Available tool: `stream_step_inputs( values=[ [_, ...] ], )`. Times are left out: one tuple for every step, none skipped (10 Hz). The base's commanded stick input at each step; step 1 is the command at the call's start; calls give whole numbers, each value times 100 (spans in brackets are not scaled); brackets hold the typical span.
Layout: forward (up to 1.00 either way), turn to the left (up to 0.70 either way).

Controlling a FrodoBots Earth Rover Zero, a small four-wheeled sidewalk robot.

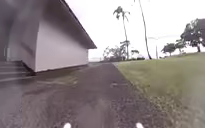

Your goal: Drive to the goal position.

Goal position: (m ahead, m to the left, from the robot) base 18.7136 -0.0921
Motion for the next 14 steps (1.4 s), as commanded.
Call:
stream_step_inputs(
  values=[
    [70, 0],
    [70, 0],
    [70, 0],
    [70, 0],
    [70, 0],
    [70, 0],
    [70, 0],
    [70, 0],
    [70, 0],
    [70, 0],
    [70, 0],
    [70, 0],
    [70, 0],
    [70, 0]
  ],
)
